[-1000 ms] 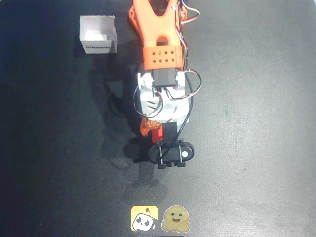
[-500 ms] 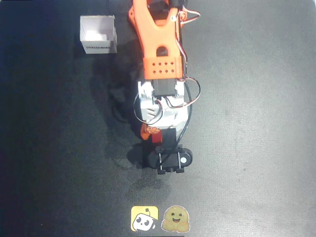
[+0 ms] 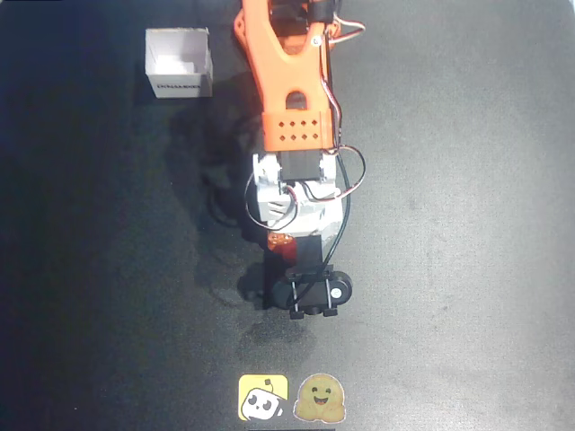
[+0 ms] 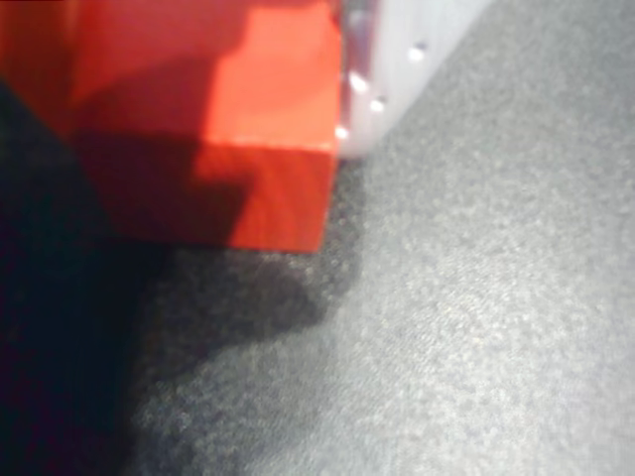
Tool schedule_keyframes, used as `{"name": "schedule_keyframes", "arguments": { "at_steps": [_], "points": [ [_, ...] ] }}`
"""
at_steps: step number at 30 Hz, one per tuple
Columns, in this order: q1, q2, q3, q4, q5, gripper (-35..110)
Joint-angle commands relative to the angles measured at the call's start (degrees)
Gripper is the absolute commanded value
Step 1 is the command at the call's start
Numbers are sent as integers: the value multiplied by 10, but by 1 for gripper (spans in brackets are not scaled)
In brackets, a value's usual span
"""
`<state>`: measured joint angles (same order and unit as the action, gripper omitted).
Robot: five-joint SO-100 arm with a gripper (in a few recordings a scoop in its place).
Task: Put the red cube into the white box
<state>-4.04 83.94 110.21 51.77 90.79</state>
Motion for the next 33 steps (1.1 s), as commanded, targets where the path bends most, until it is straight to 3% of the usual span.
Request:
{"name": "schedule_keyframes", "arguments": {
  "at_steps": [1,11,16,20,33],
  "points": [
    [9,6,-18,4,-1,0],
    [12,40,-162,239,53,0],
    [12,72,-226,342,125,0],
    [25,115,-227,388,183,0],
    [200,238,-198,515,187,0]
  ]
}}
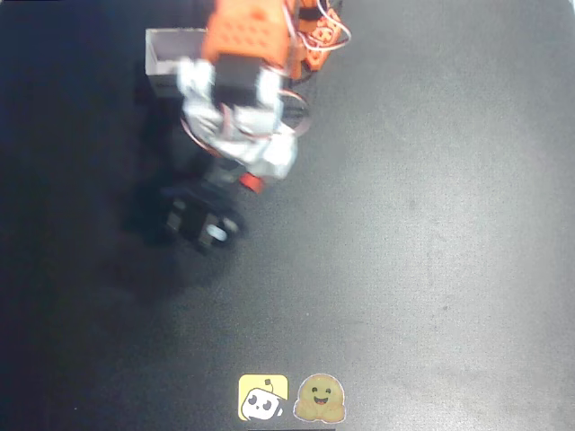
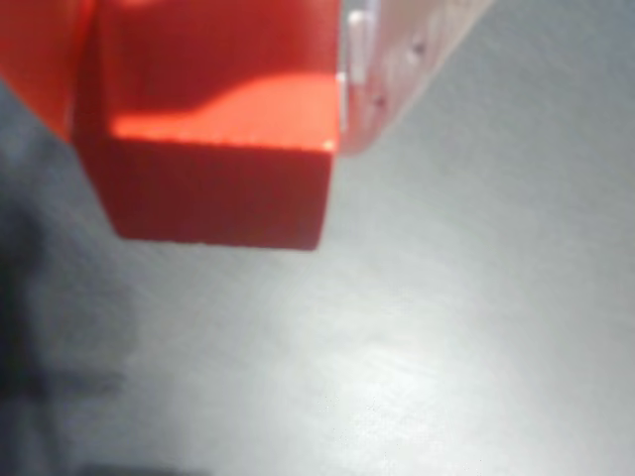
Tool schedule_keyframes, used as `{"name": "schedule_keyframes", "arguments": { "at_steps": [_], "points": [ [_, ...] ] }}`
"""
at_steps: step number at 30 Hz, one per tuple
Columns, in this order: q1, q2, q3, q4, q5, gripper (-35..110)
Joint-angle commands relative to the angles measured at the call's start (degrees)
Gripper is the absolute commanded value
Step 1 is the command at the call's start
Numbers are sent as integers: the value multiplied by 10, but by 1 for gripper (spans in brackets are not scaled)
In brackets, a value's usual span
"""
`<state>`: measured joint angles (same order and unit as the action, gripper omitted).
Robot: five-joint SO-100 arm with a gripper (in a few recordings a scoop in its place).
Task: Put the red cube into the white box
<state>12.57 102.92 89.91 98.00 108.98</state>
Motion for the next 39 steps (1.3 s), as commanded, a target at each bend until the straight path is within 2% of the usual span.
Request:
{"name": "schedule_keyframes", "arguments": {
  "at_steps": [1,7,24,39],
  "points": [
    [49,62,21,53,5,0],
    [154,111,91,53,-22,0],
    [461,189,238,53,-207,0],
    [540,187,266,53,-231,0]
  ]
}}
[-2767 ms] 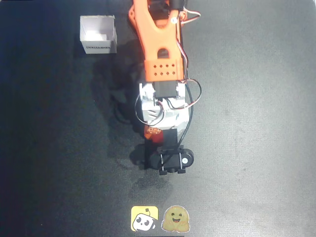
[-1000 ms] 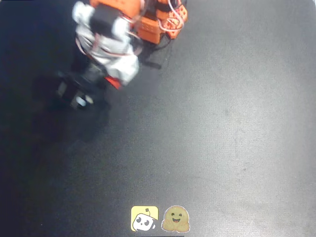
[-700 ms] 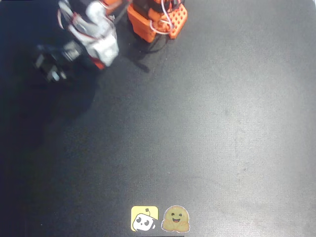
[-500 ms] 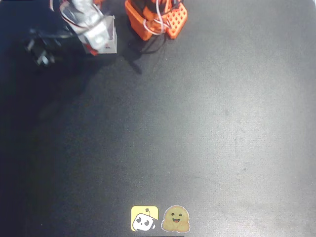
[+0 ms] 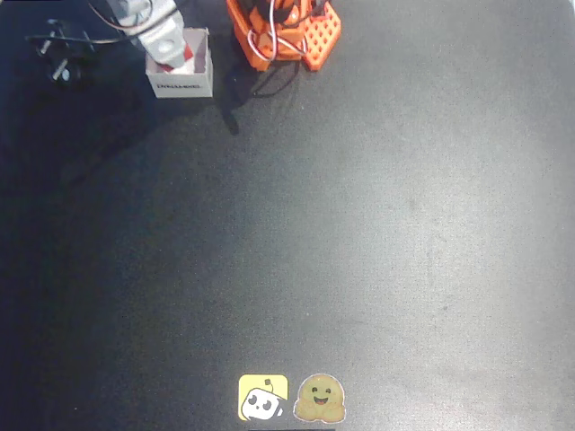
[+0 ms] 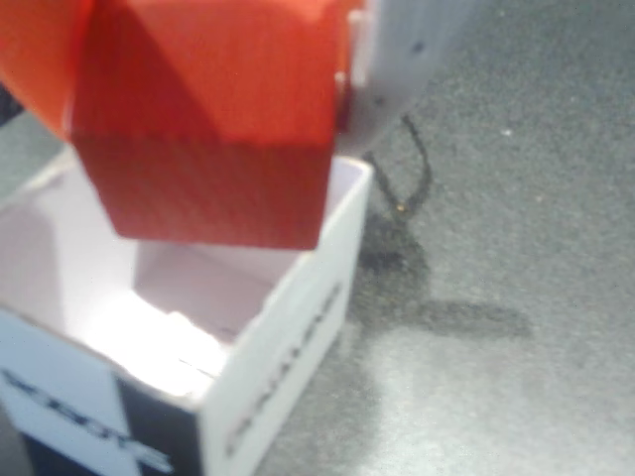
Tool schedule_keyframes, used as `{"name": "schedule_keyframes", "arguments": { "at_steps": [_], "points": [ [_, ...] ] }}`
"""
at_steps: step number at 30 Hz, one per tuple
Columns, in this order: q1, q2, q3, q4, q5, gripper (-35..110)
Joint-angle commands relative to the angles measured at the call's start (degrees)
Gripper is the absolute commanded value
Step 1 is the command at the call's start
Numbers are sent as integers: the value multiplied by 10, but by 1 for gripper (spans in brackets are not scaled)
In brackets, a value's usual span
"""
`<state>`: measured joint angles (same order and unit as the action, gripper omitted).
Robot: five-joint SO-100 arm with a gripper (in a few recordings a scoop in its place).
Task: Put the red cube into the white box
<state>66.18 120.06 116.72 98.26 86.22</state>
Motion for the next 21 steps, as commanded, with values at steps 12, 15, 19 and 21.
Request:
{"name": "schedule_keyframes", "arguments": {
  "at_steps": [12,15,19,21],
  "points": [
    [9,4,-11,40,-27,8],
    [20,-3,-13,30,-48,14],
    [29,-25,-33,28,-78,22],
    [36,-41,-49,29,-94,24]
  ]
}}
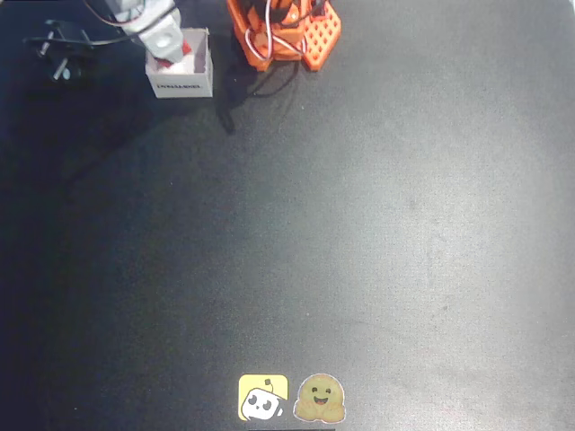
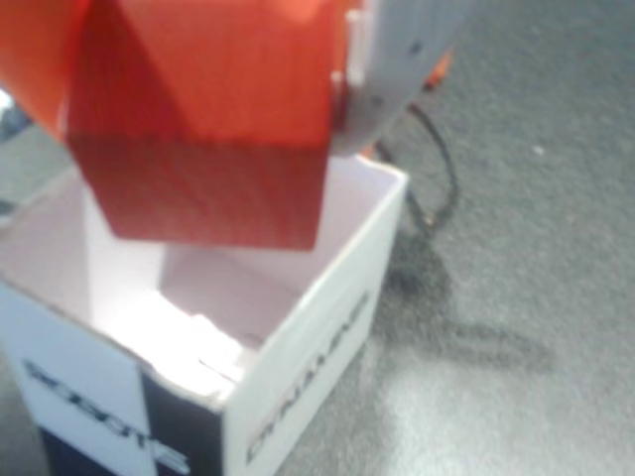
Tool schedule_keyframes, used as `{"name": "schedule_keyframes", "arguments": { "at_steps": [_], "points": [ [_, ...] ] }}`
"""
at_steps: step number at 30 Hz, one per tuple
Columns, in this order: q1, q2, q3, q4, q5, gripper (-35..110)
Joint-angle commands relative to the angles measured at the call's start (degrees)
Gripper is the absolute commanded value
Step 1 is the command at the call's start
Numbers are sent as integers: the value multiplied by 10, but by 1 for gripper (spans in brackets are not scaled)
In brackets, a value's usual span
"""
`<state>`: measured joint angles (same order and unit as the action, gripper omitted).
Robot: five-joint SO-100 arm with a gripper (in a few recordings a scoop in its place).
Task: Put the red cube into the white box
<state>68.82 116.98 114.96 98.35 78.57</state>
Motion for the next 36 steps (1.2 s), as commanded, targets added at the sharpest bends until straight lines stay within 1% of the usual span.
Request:
{"name": "schedule_keyframes", "arguments": {
  "at_steps": [1,7,9,13,14,21,23,26,28,36],
  "points": [
    [15,-18,-38,28,-26,25],
    [36,-48,-51,25,-55,25],
    [36,-38,-50,23,-55,19],
    [34,-21,-48,26,-55,1],
    [33,-18,-50,27,-57,0],
    [7,12,-84,36,-112,0],
    [-23,18,-105,44,-136,0],
    [-96,34,-136,49,-142,0],
    [-145,41,-156,49,-168,0],
    [-408,2,-194,17,-145,0]
  ]
}}
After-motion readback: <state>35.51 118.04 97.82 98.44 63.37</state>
